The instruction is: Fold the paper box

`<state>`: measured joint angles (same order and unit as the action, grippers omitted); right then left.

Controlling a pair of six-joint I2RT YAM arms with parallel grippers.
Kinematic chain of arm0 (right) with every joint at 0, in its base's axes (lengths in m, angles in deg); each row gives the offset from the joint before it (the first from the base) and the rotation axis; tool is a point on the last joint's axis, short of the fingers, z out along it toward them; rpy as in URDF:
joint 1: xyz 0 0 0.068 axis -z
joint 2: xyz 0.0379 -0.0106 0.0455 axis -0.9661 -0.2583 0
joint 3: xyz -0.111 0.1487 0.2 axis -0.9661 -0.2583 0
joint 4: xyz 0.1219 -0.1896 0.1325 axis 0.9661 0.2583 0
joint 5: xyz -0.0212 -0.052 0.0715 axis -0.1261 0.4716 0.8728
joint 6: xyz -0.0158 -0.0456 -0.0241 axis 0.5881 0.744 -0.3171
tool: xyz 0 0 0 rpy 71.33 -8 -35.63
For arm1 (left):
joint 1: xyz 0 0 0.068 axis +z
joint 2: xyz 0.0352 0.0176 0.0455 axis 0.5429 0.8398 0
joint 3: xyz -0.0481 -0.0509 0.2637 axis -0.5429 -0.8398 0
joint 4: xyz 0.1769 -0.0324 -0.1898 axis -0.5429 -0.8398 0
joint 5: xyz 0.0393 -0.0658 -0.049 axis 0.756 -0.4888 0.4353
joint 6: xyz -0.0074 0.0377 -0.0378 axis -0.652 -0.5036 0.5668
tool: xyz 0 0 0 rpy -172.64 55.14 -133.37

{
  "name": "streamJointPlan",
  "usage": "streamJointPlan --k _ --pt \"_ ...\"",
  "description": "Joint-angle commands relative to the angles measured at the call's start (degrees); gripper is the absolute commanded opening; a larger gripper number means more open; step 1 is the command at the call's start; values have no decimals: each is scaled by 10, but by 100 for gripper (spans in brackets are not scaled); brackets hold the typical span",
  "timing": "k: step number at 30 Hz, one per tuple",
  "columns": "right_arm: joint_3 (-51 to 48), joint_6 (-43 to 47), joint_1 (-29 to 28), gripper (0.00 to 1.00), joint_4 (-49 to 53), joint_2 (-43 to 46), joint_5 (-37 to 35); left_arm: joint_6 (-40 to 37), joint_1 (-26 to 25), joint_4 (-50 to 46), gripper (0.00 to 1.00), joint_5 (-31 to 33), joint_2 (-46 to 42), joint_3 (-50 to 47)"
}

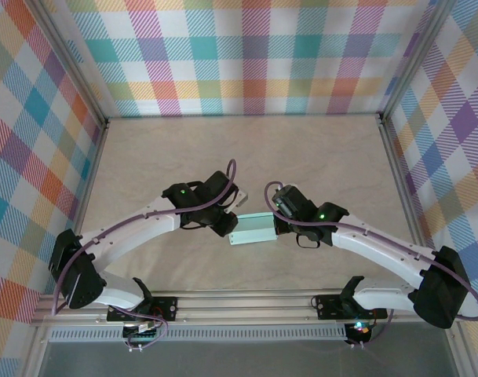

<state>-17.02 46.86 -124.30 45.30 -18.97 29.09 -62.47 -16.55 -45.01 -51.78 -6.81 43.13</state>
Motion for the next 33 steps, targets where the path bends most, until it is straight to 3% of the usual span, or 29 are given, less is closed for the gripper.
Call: streamJointPlan --k 1,9,13,33 --pt "12 -6 -5 0 23 -8 1 9 -5 -13 17 13 0 13" --pt "15 1 -5 0 21 -8 6 32 -5 13 8 37 5 -2" --pt "17 1 -5 0 21 -8 8 36 -6 20 21 44 1 -9" --pt "9 -8 -6 0 9 -6 15 26 -5 24 19 25 12 -17"
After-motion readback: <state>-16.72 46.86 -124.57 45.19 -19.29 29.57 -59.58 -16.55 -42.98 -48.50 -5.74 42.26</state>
